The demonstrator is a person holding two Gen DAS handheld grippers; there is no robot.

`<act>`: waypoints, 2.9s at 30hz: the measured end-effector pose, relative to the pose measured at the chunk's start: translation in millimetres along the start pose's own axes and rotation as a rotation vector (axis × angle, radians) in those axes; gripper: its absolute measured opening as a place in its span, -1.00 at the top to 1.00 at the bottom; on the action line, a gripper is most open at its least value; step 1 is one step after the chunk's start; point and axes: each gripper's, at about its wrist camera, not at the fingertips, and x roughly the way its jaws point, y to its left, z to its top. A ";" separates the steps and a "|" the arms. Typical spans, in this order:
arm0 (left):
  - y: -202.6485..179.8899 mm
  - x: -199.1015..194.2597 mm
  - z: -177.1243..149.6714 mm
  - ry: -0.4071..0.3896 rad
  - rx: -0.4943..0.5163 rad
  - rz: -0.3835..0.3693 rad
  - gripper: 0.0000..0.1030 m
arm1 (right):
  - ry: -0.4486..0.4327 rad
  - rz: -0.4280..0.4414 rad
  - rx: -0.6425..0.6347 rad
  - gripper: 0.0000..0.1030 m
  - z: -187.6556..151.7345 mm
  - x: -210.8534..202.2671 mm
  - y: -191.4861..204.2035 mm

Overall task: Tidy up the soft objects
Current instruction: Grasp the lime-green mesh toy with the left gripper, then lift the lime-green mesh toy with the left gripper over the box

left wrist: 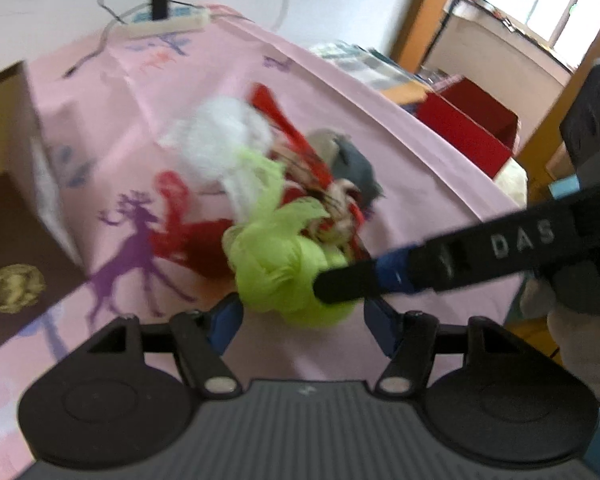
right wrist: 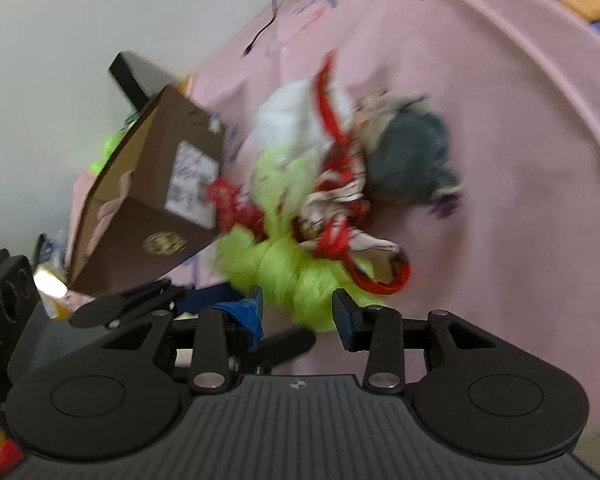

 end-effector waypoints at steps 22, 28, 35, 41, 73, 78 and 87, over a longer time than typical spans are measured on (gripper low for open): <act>93.3 -41.2 -39.6 -0.027 -0.264 0.039 -0.31 | 0.101 0.132 -0.103 0.56 19.3 41.2 66.6; 94.4 -43.9 -40.9 -0.025 -0.243 0.015 -0.31 | 0.073 0.024 -0.265 0.56 25.0 51.8 76.5; 89.0 -45.2 -42.8 -0.020 -0.229 -0.035 -0.32 | 0.142 0.026 -0.255 0.55 21.7 82.9 71.5; 88.4 -34.9 -39.0 -0.007 -0.224 0.000 -0.32 | 0.194 0.069 -0.149 0.53 18.3 95.8 69.7; 104.0 -148.9 4.6 -0.345 -0.016 -0.016 -0.28 | -0.156 0.173 -0.265 0.58 36.9 33.1 161.7; 125.0 -153.2 22.9 -0.388 -0.034 -0.003 -0.28 | -0.190 0.129 -0.312 0.58 58.6 46.7 185.3; 170.1 -126.3 42.4 -0.366 -0.132 -0.026 -0.28 | -0.158 0.005 -0.332 0.58 84.3 82.4 194.9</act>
